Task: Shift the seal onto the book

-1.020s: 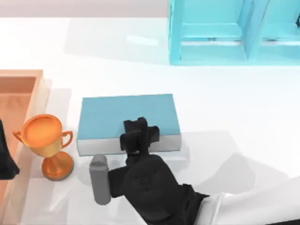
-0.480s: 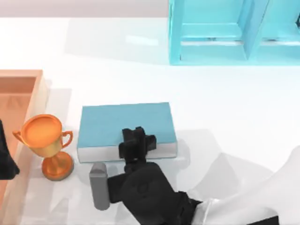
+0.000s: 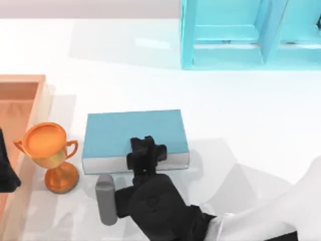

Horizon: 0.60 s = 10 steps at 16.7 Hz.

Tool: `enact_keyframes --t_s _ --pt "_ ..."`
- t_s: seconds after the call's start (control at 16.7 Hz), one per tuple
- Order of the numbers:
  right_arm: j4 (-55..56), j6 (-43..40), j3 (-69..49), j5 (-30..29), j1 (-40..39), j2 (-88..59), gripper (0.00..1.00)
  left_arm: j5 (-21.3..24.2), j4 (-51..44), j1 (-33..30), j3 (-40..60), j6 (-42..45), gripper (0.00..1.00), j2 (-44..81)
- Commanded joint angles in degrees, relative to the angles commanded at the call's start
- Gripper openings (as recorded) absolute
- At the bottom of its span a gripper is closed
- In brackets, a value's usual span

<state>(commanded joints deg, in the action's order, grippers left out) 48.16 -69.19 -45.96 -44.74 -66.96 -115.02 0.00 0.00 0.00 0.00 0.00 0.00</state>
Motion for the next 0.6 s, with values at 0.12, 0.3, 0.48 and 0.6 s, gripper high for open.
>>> enact_keyframes --t_s 0.12,0.3,0.48,0.6 --pt "0.0 0.0 0.0 0.0 0.0 0.0 0.53 0.0 0.0 0.0 0.0 0.0 1.0 0.0" --pt "0.0 0.0 0.0 0.0 0.0 0.0 0.75 0.0 0.0 0.0 0.0 0.0 1.0 0.0" --pt "0.0 0.0 0.0 0.0 0.0 0.0 0.98 0.0 0.0 0.0 0.0 0.0 1.0 0.0" --pt "0.0 0.0 0.0 0.0 0.0 0.0 1.0 0.0 0.0 0.0 0.0 0.0 1.0 0.0"
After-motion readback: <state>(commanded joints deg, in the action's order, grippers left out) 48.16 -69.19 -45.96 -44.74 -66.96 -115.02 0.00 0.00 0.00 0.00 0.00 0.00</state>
